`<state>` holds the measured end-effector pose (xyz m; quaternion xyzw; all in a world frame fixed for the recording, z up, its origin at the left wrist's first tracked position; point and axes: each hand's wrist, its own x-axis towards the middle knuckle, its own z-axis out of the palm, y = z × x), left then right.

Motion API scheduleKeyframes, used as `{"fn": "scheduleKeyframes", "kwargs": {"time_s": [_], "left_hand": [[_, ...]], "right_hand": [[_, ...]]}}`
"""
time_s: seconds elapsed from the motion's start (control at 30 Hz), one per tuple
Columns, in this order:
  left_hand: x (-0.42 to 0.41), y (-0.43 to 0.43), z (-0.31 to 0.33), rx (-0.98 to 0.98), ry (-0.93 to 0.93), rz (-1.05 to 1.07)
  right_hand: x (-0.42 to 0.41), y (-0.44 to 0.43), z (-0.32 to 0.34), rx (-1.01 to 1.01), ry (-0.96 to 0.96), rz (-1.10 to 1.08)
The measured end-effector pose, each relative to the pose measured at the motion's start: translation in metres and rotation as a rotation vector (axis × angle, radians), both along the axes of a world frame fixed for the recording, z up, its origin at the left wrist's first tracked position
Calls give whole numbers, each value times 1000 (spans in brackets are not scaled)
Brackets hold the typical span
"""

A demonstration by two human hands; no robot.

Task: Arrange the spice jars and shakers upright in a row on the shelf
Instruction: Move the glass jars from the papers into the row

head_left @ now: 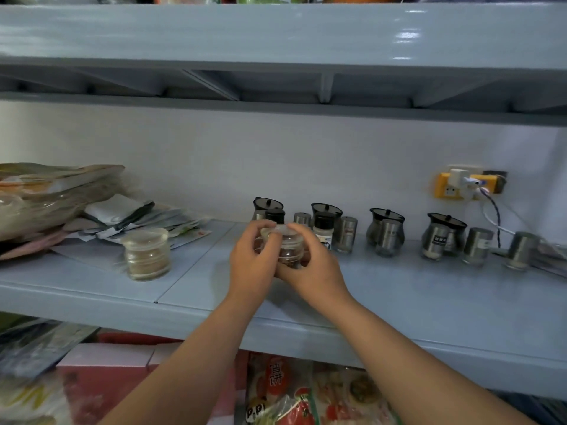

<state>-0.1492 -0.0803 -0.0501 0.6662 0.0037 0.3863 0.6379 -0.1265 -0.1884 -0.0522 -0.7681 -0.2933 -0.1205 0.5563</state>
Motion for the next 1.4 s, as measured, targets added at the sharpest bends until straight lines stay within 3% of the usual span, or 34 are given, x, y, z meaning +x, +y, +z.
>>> {"fn": "scheduleKeyframes", "kwargs": {"time_s": [0.3, 0.77, 1.07, 1.4], "left_hand": [[17, -56, 5, -20, 18, -94], [60, -105, 0, 102, 122, -343], [91, -116, -1, 141, 166, -348], [110, -125, -15, 199, 150, -172]], "right_hand": [[10, -56, 4, -16, -4, -87], [39, -119, 4, -2, 48, -206], [65, -128, 2, 11, 112, -246], [86, -124, -9, 6, 144, -312]]}}
